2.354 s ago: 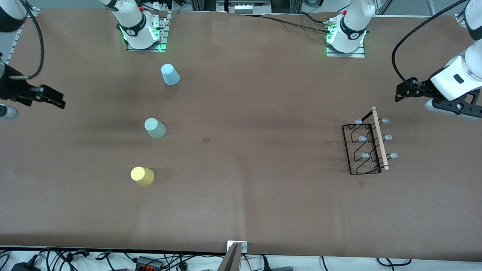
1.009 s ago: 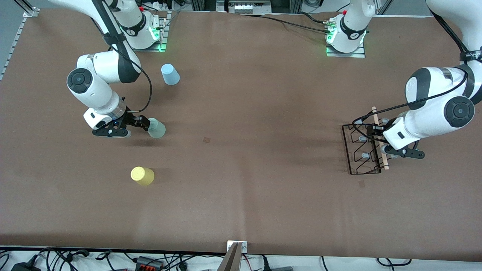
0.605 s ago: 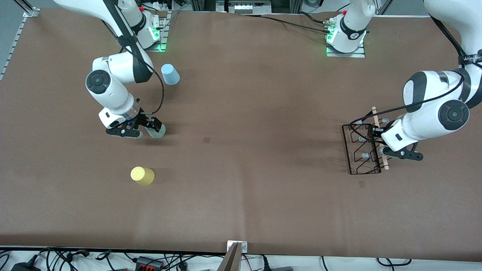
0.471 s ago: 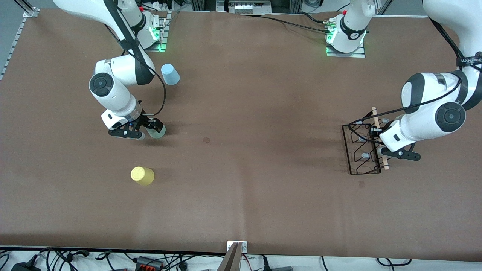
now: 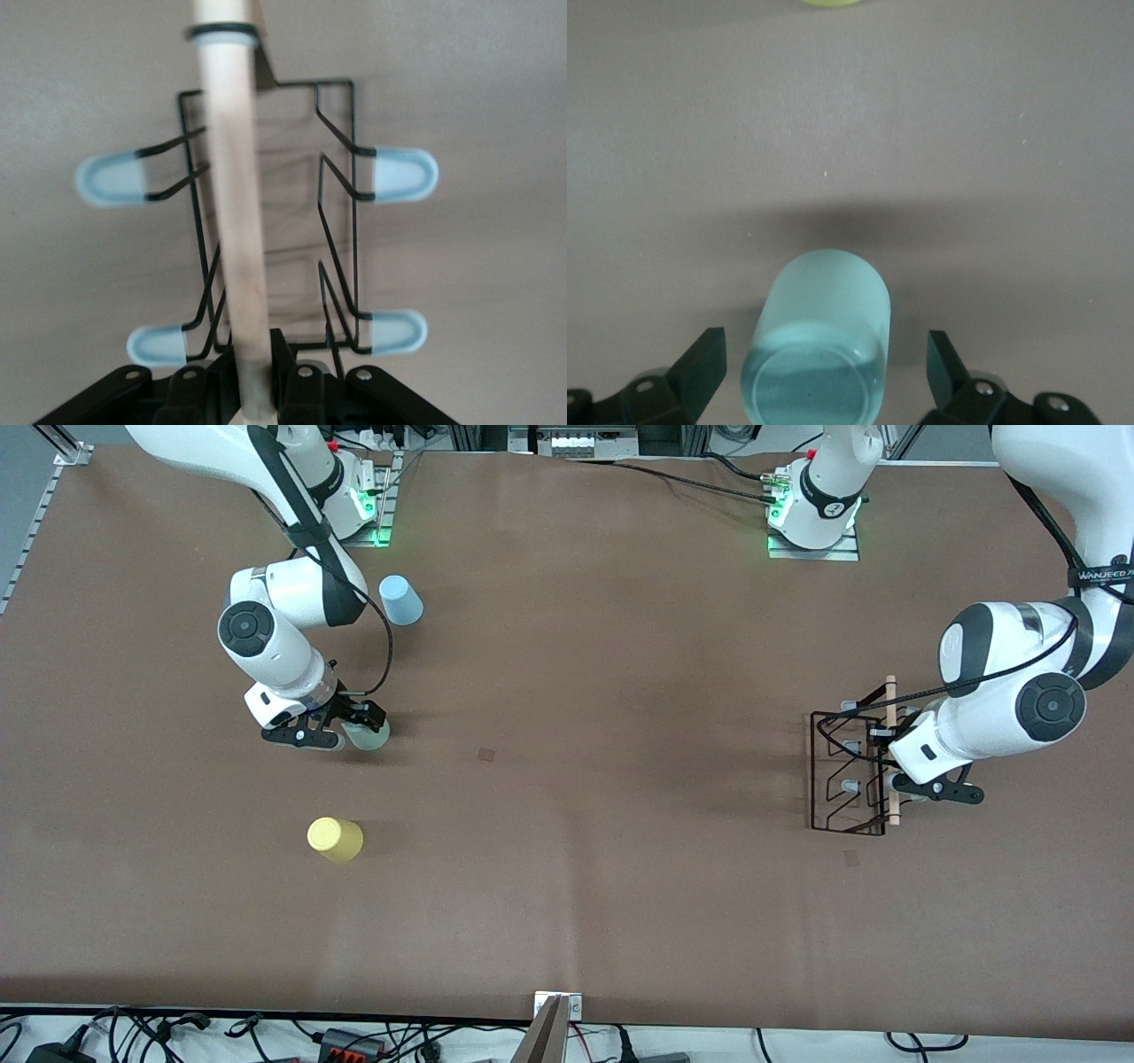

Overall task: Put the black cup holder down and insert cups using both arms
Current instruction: 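Grasp the teal cup with the right gripper while the left gripper grasps the rack handle, then carry the rack with the left gripper to the table middle and set it down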

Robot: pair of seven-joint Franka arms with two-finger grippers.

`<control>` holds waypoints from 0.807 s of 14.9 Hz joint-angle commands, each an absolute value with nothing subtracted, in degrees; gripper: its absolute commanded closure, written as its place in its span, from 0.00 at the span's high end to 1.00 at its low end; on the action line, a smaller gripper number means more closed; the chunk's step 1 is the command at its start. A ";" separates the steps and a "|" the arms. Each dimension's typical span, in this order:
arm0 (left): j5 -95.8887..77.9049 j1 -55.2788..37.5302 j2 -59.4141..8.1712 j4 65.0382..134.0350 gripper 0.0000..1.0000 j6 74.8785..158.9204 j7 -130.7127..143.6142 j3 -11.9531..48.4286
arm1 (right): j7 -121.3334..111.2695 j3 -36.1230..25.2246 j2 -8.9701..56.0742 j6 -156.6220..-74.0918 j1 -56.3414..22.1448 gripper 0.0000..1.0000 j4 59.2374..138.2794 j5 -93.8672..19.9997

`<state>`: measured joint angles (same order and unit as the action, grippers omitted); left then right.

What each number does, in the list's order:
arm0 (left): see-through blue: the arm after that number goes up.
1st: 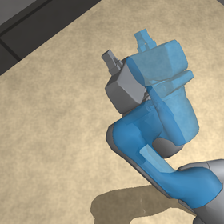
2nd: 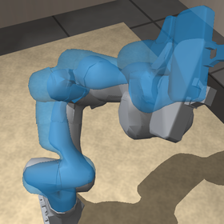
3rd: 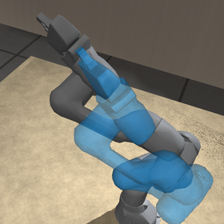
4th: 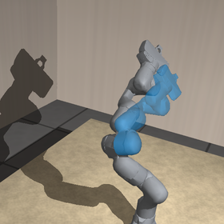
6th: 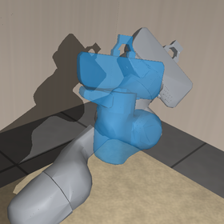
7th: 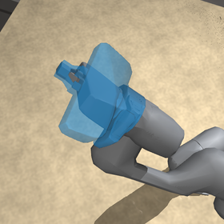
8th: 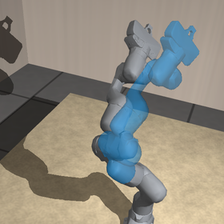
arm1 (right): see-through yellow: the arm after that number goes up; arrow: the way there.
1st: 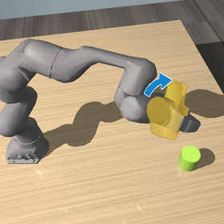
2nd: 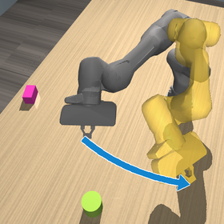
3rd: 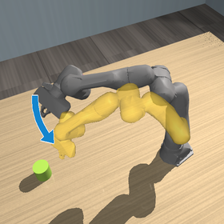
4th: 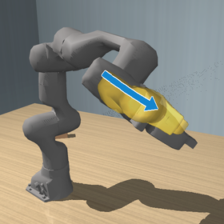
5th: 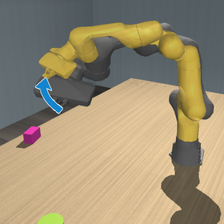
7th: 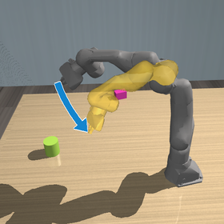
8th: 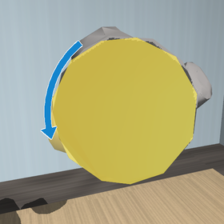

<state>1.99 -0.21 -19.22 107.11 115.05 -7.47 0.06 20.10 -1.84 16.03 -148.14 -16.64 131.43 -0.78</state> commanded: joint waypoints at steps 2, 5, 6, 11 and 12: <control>2.55 -0.61 -18.02 100.22 0.01 108.04 -6.86 0.43 | 20.74 -0.88 15.56 -149.24 -16.79 1.00 133.42 -1.41; 1.85 -2.19 -18.46 96.86 0.01 106.44 -3.19 2.27 | 20.66 -0.88 15.64 -149.06 -16.79 1.00 133.59 -1.32; 1.85 -2.89 -18.37 96.77 0.01 106.44 -0.29 3.33 | 20.65 -0.88 15.64 -149.15 -16.79 1.00 133.59 -1.32; 1.67 -14.12 -22.57 92.13 0.01 107.75 15.79 5.36 | 20.04 -0.88 15.47 -149.15 -16.61 0.65 133.51 -1.32; 1.67 -16.93 -24.24 90.11 0.01 107.75 19.30 5.36 | 19.87 -0.88 15.38 -149.06 -16.61 0.49 133.42 -1.32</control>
<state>1.86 -12.15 -20.43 96.06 108.70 13.58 5.63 20.19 -1.02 16.04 -148.15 -16.64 132.71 -0.78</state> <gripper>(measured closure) 0.903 0.181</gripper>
